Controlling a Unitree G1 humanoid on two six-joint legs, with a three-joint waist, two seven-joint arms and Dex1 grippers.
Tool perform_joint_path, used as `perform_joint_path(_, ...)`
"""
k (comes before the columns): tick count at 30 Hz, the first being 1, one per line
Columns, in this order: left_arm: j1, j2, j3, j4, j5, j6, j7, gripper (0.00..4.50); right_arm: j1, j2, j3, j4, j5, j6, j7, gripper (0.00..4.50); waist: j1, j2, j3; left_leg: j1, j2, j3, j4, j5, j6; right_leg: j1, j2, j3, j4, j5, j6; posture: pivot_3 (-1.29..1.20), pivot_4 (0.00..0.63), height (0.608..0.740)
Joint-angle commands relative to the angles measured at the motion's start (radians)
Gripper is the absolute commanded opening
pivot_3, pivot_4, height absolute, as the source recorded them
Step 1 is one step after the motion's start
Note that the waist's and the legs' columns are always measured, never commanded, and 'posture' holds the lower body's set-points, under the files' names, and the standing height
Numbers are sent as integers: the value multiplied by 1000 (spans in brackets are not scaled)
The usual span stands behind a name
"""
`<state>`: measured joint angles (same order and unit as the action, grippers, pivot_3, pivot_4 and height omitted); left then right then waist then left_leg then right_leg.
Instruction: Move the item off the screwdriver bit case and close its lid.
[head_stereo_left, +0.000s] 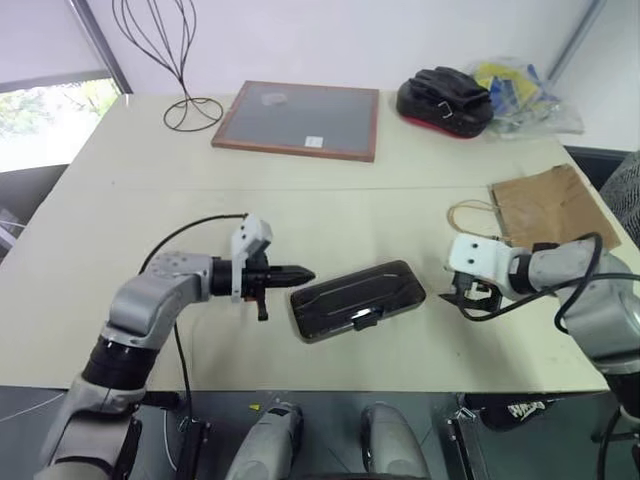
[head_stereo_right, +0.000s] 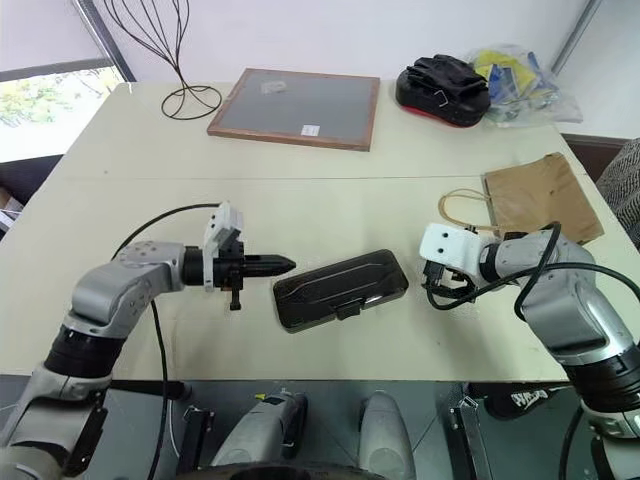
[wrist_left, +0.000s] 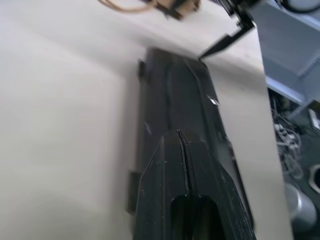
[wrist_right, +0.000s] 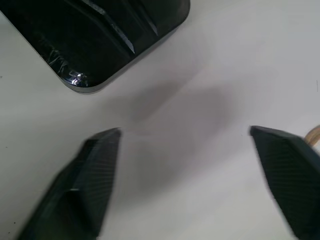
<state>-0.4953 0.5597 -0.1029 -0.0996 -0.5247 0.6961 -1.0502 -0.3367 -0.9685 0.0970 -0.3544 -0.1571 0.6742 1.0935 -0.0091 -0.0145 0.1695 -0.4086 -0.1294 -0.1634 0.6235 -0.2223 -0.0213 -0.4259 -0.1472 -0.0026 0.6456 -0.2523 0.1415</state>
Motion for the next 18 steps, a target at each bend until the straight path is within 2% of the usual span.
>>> perform_joint_path(1, -39, -2, 34, 35, 5, -45, 3, 0, -26, -9, -51, -46, 45, 30, -14, 2917, -2, 0, 0, 0, 0, 0, 0, 0, 0, 0, 0, 0, 0, 0, 0, 0, 150, 734)
perform_joint_path(3, -58, -4, 37, 66, 13, -67, 6, 0, -30, 8, -56, -57, 62, 53, -34, 2154, -3, 0, 0, 0, 0, 0, 0, 0, 0, 0, 0, 0, 0, 0, 0, 0, 150, 734)
perform_joint_path(7, -97, -17, 36, 123, 25, -100, 6, 0, -20, 2, -60, -86, 96, 68, -45, 92, 0, 0, 0, 0, 0, 0, 1, 0, 0, 0, 0, 0, 0, 0, 0, 0, 150, 734)
perform_joint_path(13, -189, -72, -5, 308, 93, -202, -21, 0, -4, -6, -95, -191, 208, 170, -28, 34, 2, -1, 0, 0, 0, 0, 2, 0, 0, 0, 0, 0, 0, 0, 0, 0, 150, 734)
perform_joint_path(18, -327, -148, -71, 591, 207, -363, -86, 0, 122, -101, -134, -355, 343, 176, 86, 34, 15, -2, 1, -1, -1, 0, 4, -1, 2, 1, -1, -1, 0, 0, 1, 0, 150, 734)
